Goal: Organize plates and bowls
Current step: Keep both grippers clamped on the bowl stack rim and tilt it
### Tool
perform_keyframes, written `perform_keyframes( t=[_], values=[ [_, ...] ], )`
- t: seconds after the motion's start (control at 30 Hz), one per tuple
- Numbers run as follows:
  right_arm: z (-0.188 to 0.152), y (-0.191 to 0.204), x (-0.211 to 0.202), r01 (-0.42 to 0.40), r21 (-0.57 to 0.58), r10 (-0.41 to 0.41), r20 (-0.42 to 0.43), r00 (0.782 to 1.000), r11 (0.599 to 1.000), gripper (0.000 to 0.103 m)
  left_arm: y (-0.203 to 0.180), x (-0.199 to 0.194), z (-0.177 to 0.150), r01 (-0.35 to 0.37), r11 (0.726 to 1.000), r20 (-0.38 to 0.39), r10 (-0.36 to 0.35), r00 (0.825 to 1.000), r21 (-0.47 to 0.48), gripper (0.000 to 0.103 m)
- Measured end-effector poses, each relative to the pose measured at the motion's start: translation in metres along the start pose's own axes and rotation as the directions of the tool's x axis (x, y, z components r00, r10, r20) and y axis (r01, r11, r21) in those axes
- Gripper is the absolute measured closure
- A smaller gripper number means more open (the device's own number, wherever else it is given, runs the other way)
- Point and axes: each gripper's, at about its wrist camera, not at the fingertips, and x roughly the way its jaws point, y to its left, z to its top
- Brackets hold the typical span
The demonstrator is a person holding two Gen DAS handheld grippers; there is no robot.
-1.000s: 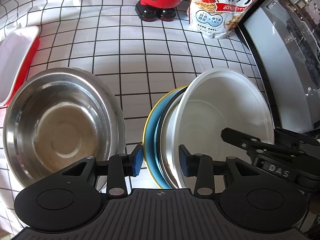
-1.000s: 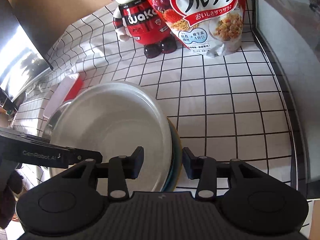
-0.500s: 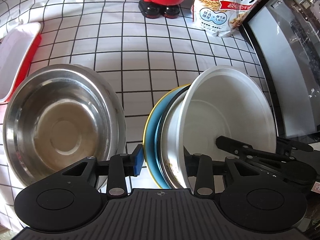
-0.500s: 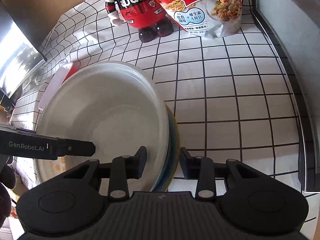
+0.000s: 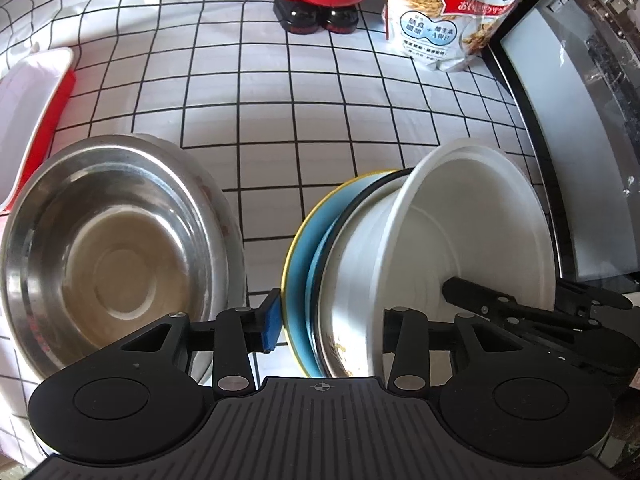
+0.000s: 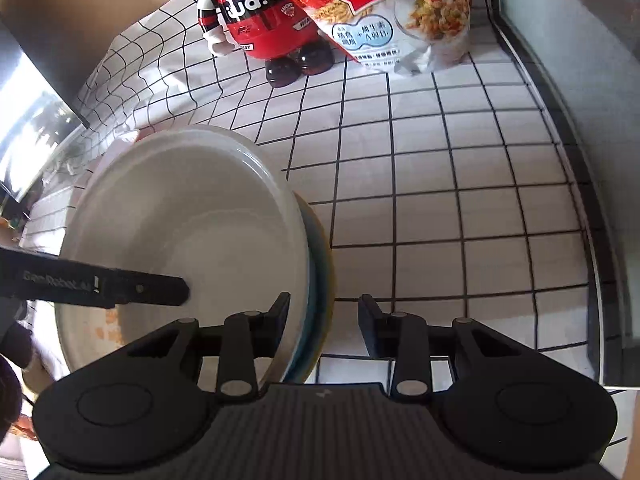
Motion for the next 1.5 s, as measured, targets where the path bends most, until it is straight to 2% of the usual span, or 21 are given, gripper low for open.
perform_keyframes(
  t=[0.23,0.33,0.37,0.47,0.67,0.83,1.1,1.5],
  values=[
    [0.004,-0.006,0.004,-0.037,0.047,0.038,-0.003,0.999,0.998,0.068,-0.001,0.0,-0.002,-0.008,1.0,-0.034,0.008,0.999,-0.004,0.058],
    [0.007,-0.01,0.009,-0.117,0.097,0.12,-0.027,0.992,0.988,0.066,-0.004,-0.003,-0.003,-0.003,1.0,-0.032,0.003,0.999,0.006,0.057],
    [0.007,-0.01,0.011,-0.127,0.11,0.132,-0.036,0.991,0.986,0.059,-0.005,-0.004,-0.002,0.001,1.0,-0.029,0.0,1.0,0.012,0.057],
    [0.005,-0.004,0.015,-0.12,0.105,0.125,-0.034,0.992,0.987,0.049,-0.01,-0.007,0.0,-0.004,1.0,-0.021,0.004,1.0,0.027,0.057],
    [0.005,-0.005,0.023,-0.173,0.139,0.182,-0.057,0.982,0.975,0.05,-0.015,0.002,0.001,-0.077,0.995,-0.037,0.079,0.996,0.058,0.057],
    [0.004,-0.008,0.024,-0.196,0.16,0.208,-0.063,0.976,0.968,0.05,-0.017,0.005,0.003,-0.099,0.993,-0.049,0.103,0.994,0.063,0.054],
    [0.003,-0.009,0.024,-0.211,0.179,0.226,-0.066,0.972,0.961,0.05,-0.017,0.008,0.008,-0.104,0.992,-0.076,0.109,0.991,0.071,0.053],
    [0.002,-0.011,0.024,-0.221,0.184,0.236,-0.067,0.969,0.958,0.05,-0.016,0.008,0.008,-0.104,0.991,-0.068,0.111,0.992,0.087,0.052]
  ],
)
